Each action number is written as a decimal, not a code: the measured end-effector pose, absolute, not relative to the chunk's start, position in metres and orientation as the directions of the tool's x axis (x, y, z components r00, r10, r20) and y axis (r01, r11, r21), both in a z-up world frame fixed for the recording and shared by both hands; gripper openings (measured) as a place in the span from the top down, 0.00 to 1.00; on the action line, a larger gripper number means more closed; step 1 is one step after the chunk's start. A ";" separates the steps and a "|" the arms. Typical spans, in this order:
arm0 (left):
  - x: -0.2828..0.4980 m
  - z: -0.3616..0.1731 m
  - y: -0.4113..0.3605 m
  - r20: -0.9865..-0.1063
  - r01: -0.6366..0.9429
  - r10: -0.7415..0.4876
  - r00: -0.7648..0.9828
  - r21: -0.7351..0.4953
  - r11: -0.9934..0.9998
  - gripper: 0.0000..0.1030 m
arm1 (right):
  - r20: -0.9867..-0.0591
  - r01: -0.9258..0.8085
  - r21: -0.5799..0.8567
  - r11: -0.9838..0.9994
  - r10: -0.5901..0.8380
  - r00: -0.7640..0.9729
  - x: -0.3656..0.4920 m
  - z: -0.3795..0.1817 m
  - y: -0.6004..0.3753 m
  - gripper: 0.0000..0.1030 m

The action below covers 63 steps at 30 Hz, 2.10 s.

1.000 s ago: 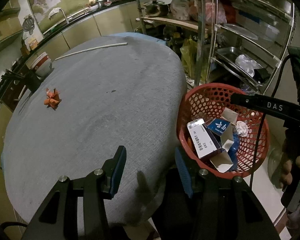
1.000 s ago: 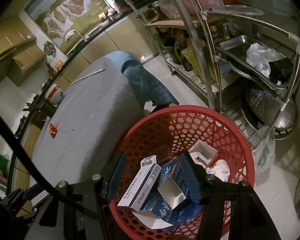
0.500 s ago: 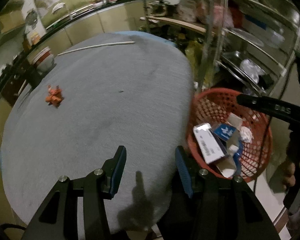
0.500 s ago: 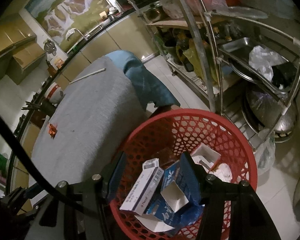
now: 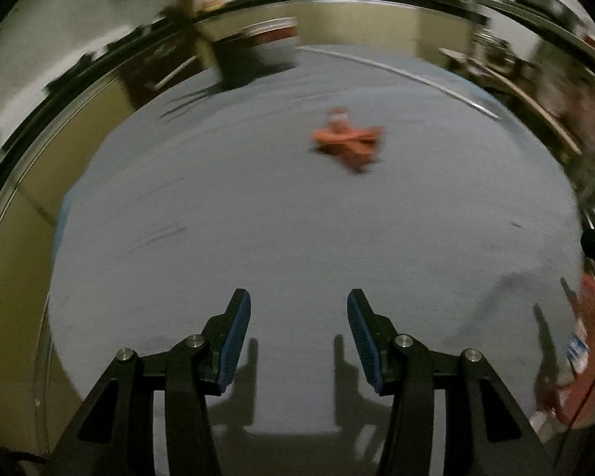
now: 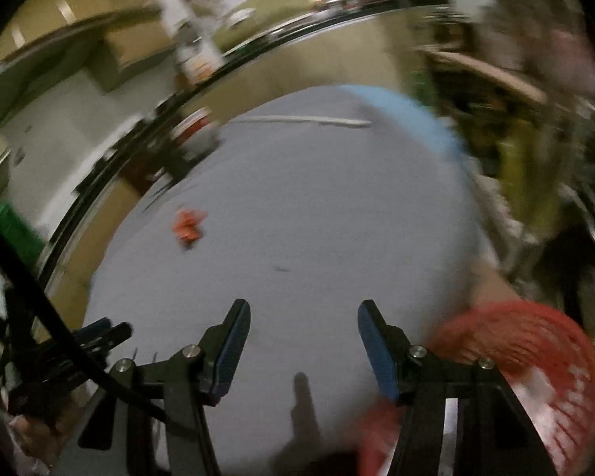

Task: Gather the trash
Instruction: 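Grasp the orange plastic wrapper with the right tool, then lift the orange wrapper and carry it with the right tool toward the basket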

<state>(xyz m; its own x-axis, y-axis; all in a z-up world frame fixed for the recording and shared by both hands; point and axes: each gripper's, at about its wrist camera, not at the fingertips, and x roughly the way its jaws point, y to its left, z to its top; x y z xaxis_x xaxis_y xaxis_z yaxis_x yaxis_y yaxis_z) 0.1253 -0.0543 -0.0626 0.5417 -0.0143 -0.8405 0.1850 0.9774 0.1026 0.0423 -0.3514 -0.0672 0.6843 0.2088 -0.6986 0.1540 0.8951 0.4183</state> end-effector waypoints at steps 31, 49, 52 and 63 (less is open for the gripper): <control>0.211 -0.090 0.018 -0.890 -0.037 0.047 0.453 0.034 0.999 0.50 | -0.802 -0.117 0.258 0.959 0.281 0.527 0.291 -0.114 -0.182 0.49; 0.137 -0.049 -0.014 -0.845 0.029 0.032 0.534 0.056 0.998 0.50 | -0.693 -0.146 0.263 0.954 0.292 0.659 0.157 -0.053 -0.211 0.71; 0.118 -0.038 -0.019 -0.828 0.040 0.035 0.560 0.069 0.997 0.50 | -0.668 -0.155 0.267 0.951 0.299 0.682 0.128 -0.041 -0.213 0.71; 0.056 -0.002 -0.054 -0.766 0.105 0.025 0.643 0.121 0.987 0.50 | -0.583 -0.176 0.278 0.944 0.312 0.750 0.046 -0.008 -0.223 0.71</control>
<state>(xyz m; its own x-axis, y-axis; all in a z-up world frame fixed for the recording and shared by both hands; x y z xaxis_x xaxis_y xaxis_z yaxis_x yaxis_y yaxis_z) 0.0559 -0.0538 -0.0017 0.6425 0.0250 -0.7659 0.1053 0.9871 0.1205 0.0456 -0.2227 -0.0079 0.7504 0.3116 -0.5829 -0.1762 0.9443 0.2780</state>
